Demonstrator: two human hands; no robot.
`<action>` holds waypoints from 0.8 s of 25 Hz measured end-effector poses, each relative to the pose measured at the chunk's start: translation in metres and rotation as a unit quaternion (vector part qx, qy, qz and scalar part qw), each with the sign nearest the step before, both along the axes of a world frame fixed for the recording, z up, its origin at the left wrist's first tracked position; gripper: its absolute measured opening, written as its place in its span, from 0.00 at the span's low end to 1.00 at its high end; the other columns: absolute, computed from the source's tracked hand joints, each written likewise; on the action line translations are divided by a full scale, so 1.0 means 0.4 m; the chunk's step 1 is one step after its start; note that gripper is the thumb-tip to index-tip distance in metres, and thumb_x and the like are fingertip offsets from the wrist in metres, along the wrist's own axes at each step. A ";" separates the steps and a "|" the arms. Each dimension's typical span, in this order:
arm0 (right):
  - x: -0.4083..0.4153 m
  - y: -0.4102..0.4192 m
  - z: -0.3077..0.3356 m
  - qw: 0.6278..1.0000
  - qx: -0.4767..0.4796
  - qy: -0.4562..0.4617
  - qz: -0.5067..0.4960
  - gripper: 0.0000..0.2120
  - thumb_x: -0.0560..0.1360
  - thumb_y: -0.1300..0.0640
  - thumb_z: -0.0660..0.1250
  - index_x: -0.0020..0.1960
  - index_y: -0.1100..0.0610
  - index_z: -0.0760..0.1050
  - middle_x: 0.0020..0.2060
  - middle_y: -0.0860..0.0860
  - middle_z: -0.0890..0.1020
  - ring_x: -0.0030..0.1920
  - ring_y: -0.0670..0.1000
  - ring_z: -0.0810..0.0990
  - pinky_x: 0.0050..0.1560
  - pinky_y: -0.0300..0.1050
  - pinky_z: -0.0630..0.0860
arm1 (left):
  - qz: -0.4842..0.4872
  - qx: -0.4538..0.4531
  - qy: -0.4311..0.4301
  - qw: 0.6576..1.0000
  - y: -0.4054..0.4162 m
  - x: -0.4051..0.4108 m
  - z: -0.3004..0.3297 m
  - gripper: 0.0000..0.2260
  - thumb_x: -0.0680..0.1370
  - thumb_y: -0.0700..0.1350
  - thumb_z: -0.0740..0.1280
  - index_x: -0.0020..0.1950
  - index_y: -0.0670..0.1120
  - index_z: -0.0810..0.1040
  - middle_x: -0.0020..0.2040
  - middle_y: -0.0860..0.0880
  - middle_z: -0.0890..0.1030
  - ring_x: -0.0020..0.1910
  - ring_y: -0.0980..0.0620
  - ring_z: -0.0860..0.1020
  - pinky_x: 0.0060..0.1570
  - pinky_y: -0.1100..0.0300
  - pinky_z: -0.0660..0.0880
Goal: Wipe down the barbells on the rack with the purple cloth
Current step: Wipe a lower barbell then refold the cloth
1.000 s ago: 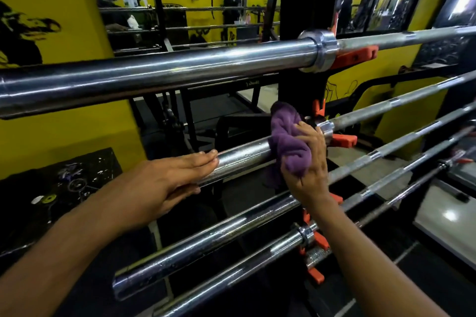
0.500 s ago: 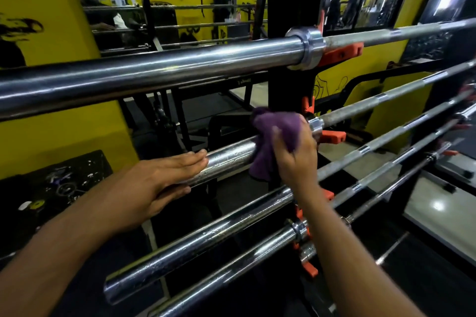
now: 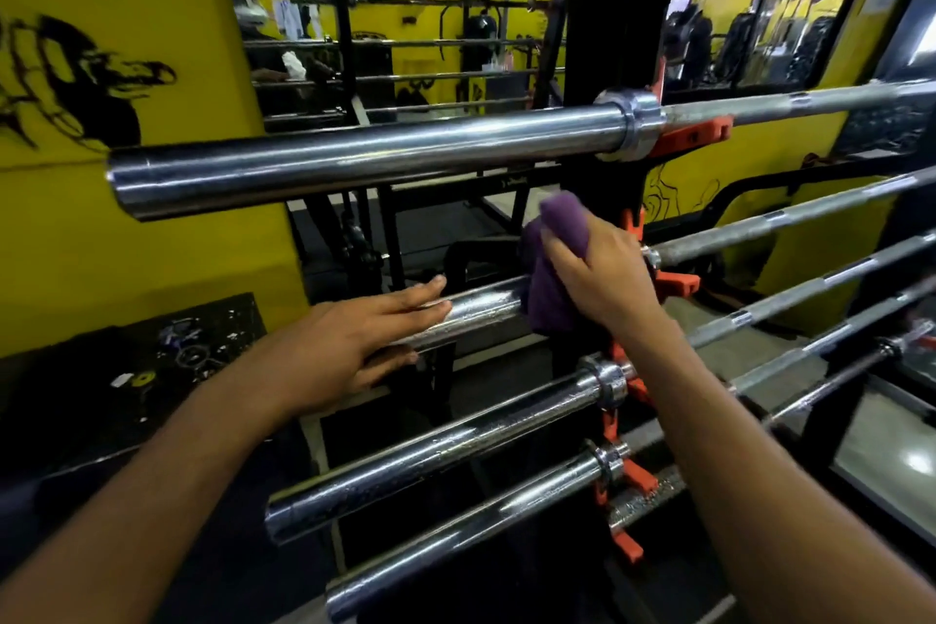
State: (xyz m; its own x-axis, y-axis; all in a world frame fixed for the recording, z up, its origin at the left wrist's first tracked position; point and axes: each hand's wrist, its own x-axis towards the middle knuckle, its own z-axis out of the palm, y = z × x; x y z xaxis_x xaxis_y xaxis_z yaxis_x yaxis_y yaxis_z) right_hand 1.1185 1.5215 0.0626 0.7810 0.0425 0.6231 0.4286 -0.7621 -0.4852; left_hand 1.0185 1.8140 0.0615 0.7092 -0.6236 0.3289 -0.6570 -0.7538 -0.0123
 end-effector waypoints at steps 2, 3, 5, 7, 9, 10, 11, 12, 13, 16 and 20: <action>-0.055 0.014 -0.069 0.996 0.027 -0.081 -0.006 0.24 0.77 0.38 0.58 0.59 0.54 0.77 0.54 0.52 0.82 0.58 0.56 0.77 0.64 0.59 0.70 | 0.028 -0.002 -0.031 0.999 0.039 -0.032 -0.015 0.25 0.82 0.63 0.50 0.79 0.65 0.53 0.79 0.69 0.47 0.69 0.67 0.62 0.52 0.78 0.62; -0.072 0.026 -0.100 0.997 -0.009 -0.079 -0.022 0.26 0.76 0.36 0.58 0.63 0.53 0.76 0.60 0.50 0.80 0.64 0.55 0.74 0.69 0.61 0.65 | 0.041 -0.006 -0.037 0.998 0.065 -0.047 -0.026 0.25 0.82 0.64 0.48 0.80 0.64 0.53 0.79 0.68 0.48 0.70 0.64 0.65 0.53 0.73 0.67; -0.061 0.046 -0.138 0.991 -0.107 -0.052 -0.054 0.29 0.73 0.33 0.58 0.66 0.49 0.76 0.65 0.48 0.78 0.70 0.54 0.70 0.73 0.64 0.58 | 0.056 -0.009 -0.039 0.998 0.102 -0.063 -0.047 0.26 0.81 0.64 0.49 0.79 0.64 0.55 0.79 0.65 0.55 0.70 0.57 0.71 0.57 0.60 0.77; -0.035 0.072 -0.114 0.990 -0.118 -0.023 -0.075 0.29 0.71 0.31 0.56 0.59 0.49 0.79 0.57 0.50 0.81 0.64 0.58 0.76 0.71 0.63 0.62 | 0.066 -0.025 -0.030 0.997 0.116 -0.062 -0.057 0.25 0.80 0.64 0.51 0.78 0.64 0.59 0.77 0.65 0.61 0.69 0.56 0.74 0.54 0.53 0.80; -0.029 0.128 -0.062 0.988 -0.127 0.013 -0.086 0.29 0.69 0.31 0.53 0.50 0.51 0.80 0.49 0.53 0.84 0.54 0.60 0.80 0.64 0.57 0.67 | 0.070 -0.036 -0.031 0.996 0.111 -0.059 -0.055 0.25 0.80 0.65 0.53 0.77 0.64 0.62 0.76 0.66 0.64 0.67 0.58 0.75 0.48 0.51 0.81; -0.040 0.159 -0.052 0.987 -0.138 0.011 -0.084 0.28 0.69 0.32 0.53 0.48 0.51 0.80 0.47 0.53 0.84 0.52 0.59 0.80 0.62 0.56 0.68 | 0.069 -0.036 -0.035 0.996 0.109 -0.057 -0.053 0.25 0.80 0.64 0.54 0.77 0.63 0.63 0.75 0.65 0.66 0.65 0.58 0.76 0.46 0.52 0.81; -0.056 0.190 -0.073 0.988 -0.143 -0.023 -0.060 0.27 0.69 0.33 0.55 0.49 0.52 0.80 0.47 0.53 0.84 0.52 0.59 0.80 0.62 0.55 0.68 | 0.067 -0.035 -0.037 0.996 0.109 -0.058 -0.052 0.25 0.80 0.64 0.54 0.77 0.62 0.65 0.75 0.64 0.67 0.64 0.57 0.77 0.45 0.52 0.81; -0.079 0.210 -0.111 0.989 -0.128 -0.068 -0.012 0.27 0.70 0.34 0.58 0.53 0.53 0.80 0.51 0.53 0.83 0.55 0.58 0.79 0.65 0.56 0.67 | 0.066 -0.038 -0.039 0.996 0.112 -0.058 -0.051 0.25 0.79 0.64 0.55 0.76 0.62 0.65 0.74 0.64 0.67 0.64 0.57 0.78 0.45 0.52 0.81; -0.100 0.216 -0.156 0.986 -0.108 -0.115 0.046 0.28 0.72 0.35 0.61 0.60 0.54 0.78 0.58 0.54 0.82 0.62 0.57 0.77 0.70 0.59 0.64 | 0.066 -0.041 -0.040 0.996 0.113 -0.059 -0.051 0.25 0.79 0.64 0.55 0.76 0.62 0.66 0.74 0.64 0.67 0.64 0.57 0.78 0.45 0.53 0.81; -0.085 0.114 -0.248 0.963 -0.114 -0.210 0.120 0.28 0.73 0.44 0.66 0.70 0.56 0.71 0.71 0.59 0.73 0.75 0.60 0.67 0.76 0.66 0.56 | 0.067 -0.040 -0.047 0.996 0.113 -0.058 -0.058 0.25 0.79 0.64 0.55 0.77 0.62 0.65 0.74 0.66 0.67 0.63 0.59 0.77 0.46 0.55 0.81; -0.030 0.109 -0.106 0.996 -0.036 -0.079 -0.028 0.22 0.72 0.39 0.60 0.49 0.56 0.80 0.47 0.56 0.84 0.54 0.60 0.81 0.63 0.58 0.68 | 0.075 -0.045 -0.042 0.995 0.114 -0.055 -0.057 0.25 0.79 0.65 0.53 0.77 0.63 0.64 0.74 0.66 0.67 0.62 0.59 0.77 0.44 0.54 0.81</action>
State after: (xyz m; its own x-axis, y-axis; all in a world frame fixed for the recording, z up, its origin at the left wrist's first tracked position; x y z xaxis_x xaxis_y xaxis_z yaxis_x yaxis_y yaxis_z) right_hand 1.1064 1.5650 0.0203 0.6760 0.0514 0.7351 0.4517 -0.8171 -0.3582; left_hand 0.9966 1.8596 0.0388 0.7597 -0.4775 0.4414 -0.5361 -0.8441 0.0095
